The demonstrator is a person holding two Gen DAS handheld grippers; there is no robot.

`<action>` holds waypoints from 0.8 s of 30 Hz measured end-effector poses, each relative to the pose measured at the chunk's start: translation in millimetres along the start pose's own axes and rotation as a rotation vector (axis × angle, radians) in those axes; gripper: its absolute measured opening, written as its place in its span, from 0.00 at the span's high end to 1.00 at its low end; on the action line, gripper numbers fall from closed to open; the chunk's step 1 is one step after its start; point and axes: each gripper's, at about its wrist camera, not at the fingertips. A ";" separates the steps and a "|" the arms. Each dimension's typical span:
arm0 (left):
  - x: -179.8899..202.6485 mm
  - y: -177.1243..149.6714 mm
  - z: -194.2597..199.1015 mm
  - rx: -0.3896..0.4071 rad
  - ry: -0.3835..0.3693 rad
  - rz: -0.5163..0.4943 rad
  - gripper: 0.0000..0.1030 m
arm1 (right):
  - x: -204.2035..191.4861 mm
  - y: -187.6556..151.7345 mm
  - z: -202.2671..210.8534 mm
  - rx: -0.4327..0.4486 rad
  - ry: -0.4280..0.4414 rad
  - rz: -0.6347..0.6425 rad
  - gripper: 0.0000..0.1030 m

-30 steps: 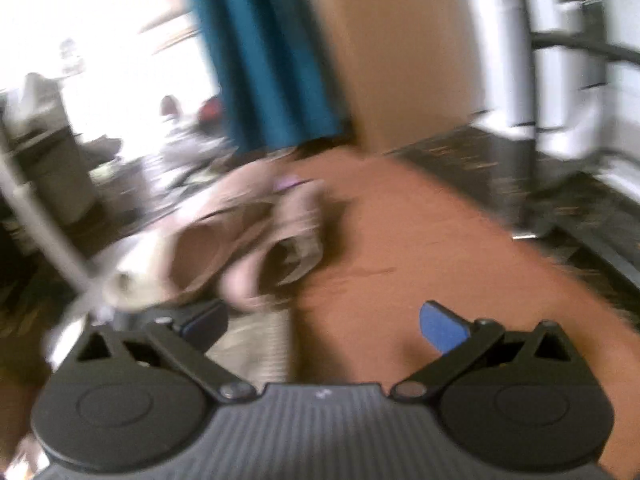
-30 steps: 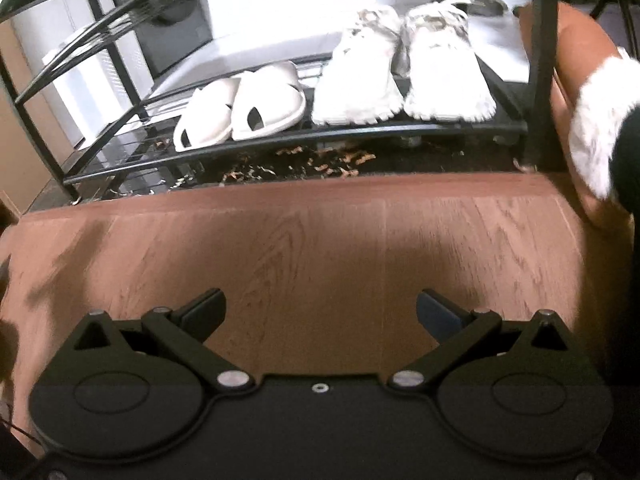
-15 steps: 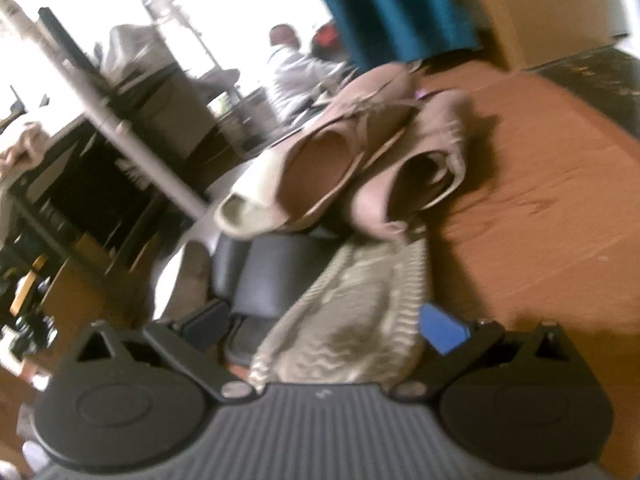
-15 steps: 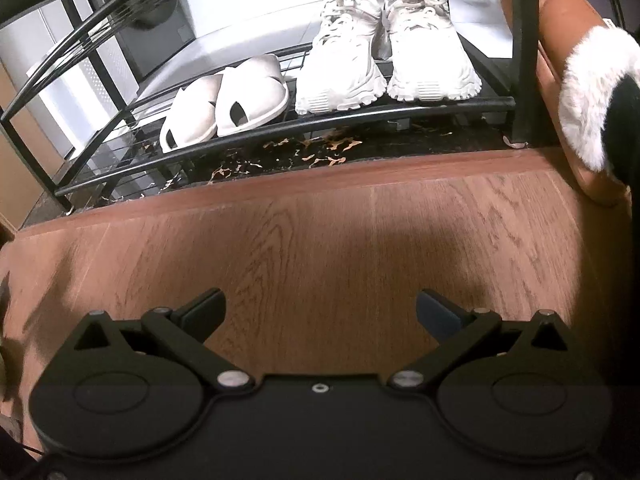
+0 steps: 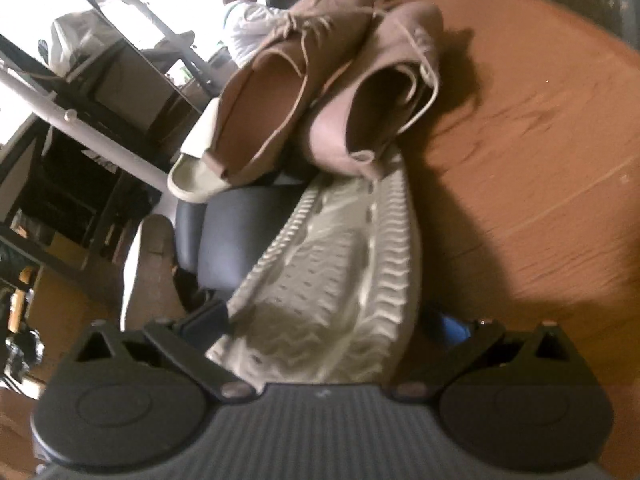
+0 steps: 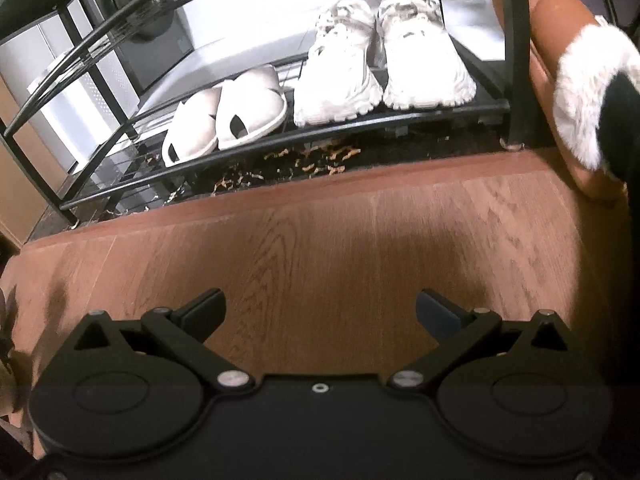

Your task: Organize scattered shoes

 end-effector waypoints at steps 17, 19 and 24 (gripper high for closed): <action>-17.8 -8.7 52.4 0.090 -0.351 0.167 0.29 | 0.7 4.2 -1.0 0.016 -0.005 -0.037 0.00; -17.8 -18.0 82.8 0.178 -0.509 0.174 0.29 | 1.7 4.7 -0.3 0.021 -0.008 -0.045 0.00; 20.1 -84.7 163.2 0.466 -0.728 -0.137 0.47 | 8.6 6.2 -0.7 0.018 -0.029 -0.089 0.00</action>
Point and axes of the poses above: each gripper's, at about its wrist camera, not at the fingertips, and z roughly against the way its jaws point, x to its right, y to its top, and after that the axes turned 14 degrees about -y, right-handed
